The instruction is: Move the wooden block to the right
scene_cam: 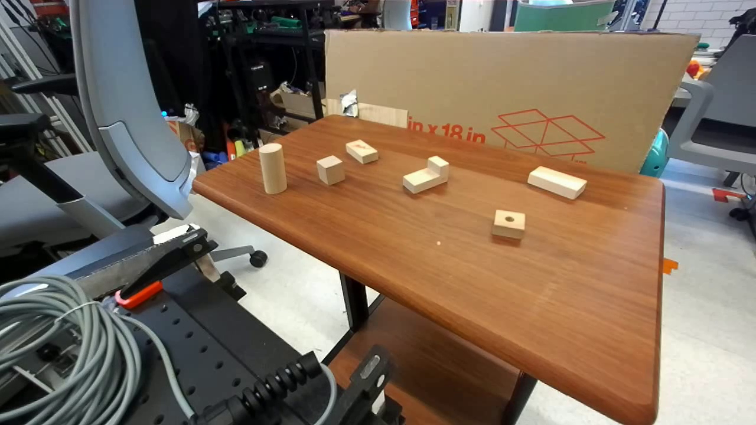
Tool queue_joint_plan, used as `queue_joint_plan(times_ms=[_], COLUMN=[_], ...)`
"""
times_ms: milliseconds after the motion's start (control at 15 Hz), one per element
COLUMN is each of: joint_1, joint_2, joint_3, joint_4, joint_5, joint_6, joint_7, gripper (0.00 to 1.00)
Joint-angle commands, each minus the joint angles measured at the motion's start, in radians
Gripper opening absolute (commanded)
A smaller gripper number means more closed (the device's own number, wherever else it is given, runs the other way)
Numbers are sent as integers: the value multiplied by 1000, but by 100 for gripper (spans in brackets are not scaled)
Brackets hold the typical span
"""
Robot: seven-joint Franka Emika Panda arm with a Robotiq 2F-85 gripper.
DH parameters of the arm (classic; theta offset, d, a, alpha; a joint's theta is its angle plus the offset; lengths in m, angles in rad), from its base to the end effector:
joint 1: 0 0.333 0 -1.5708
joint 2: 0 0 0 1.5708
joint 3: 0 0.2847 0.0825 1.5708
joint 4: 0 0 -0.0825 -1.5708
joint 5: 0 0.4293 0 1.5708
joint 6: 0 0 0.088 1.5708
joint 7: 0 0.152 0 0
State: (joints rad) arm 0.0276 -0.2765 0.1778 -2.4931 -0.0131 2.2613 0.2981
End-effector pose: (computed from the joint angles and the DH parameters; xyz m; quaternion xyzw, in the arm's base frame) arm 0.4796 0.0935 0.2871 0.9984 -0.0451 0.0267 0.0234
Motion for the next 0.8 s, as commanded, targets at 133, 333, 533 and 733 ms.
queue_joint_plan(times_ms=[133, 333, 533, 733], joint_1=[-7, -3, 1, 10], joint_2=[61, 138, 233, 332], joint_3=[-35, -33, -38, -48], joint_4=[58, 103, 162, 218], joint_5=[-5, -5, -8, -42], joint_6=[8, 32, 72, 123], joint_7=[38, 91, 146, 207], gripper=[100, 100, 100, 100])
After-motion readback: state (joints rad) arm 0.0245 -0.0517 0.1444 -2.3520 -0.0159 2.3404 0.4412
